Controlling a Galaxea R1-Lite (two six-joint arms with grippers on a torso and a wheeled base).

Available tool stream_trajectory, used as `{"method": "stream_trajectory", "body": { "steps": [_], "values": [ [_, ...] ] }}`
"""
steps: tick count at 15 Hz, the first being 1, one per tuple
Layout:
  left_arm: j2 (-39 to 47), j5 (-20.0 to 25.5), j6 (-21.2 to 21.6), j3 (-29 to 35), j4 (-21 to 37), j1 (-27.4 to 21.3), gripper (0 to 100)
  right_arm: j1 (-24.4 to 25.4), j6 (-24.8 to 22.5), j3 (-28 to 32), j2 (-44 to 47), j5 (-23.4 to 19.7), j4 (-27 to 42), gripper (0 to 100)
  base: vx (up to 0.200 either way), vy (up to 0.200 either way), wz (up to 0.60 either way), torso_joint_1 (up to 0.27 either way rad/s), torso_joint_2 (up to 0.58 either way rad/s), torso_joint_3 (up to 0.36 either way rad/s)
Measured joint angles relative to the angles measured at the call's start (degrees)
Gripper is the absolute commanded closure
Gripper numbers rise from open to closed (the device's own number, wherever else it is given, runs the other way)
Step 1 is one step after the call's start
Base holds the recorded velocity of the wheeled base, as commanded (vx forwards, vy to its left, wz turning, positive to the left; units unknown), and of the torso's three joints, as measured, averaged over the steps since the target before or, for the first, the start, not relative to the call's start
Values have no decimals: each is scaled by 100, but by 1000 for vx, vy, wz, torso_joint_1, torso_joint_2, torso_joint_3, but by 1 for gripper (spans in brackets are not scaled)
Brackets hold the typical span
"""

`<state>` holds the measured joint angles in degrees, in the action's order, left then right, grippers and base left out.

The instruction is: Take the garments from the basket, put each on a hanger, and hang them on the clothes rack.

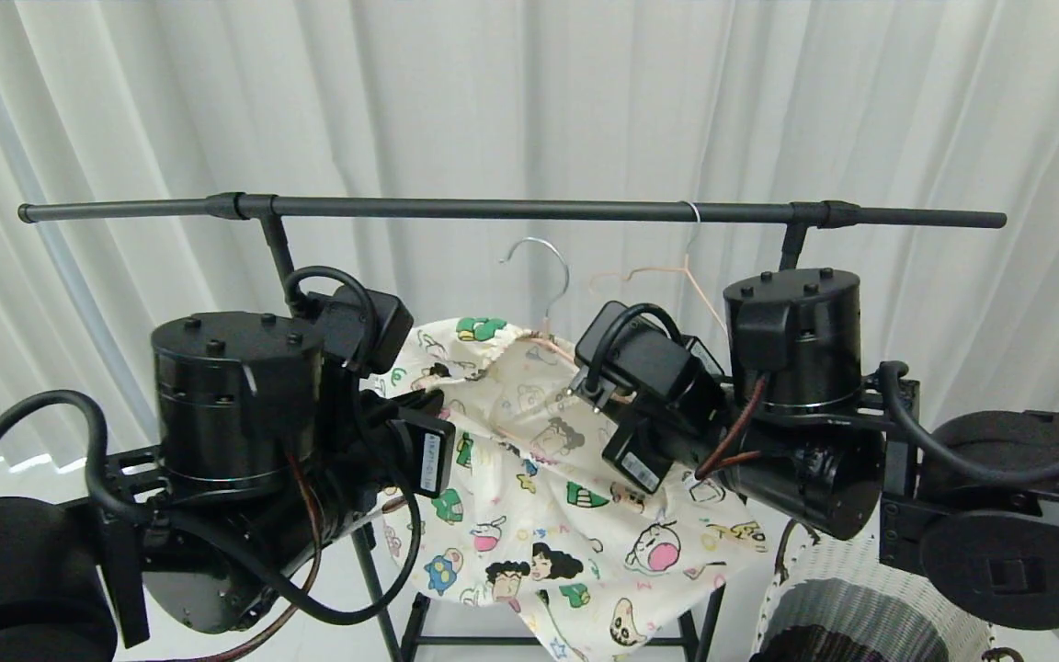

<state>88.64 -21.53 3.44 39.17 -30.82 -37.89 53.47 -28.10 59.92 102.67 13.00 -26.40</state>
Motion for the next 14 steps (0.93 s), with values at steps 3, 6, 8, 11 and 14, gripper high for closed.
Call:
{"method": "stream_trajectory", "body": {
  "steps": [3,6,8,11,14],
  "values": [
    [-210,24,1002,-17,0,190,100,-5,0,-479,-201,-2,11,100,0,0,0,0,0,0],
    [-324,385,1651,-15,2,236,100,46,-6,-623,-341,-16,361,100,0,0,0,0,0,0],
    [-385,662,2046,10,2,295,100,121,-9,-651,-435,-51,572,100,0,0,0,0,0,0],
    [-529,1245,2562,11,13,689,100,194,-9,-874,-573,-117,616,100,0,0,0,0,0,0],
    [-700,1713,2584,5,37,798,100,311,-9,-1122,-697,-229,627,100,0,0,0,0,0,0]
  ]
}}
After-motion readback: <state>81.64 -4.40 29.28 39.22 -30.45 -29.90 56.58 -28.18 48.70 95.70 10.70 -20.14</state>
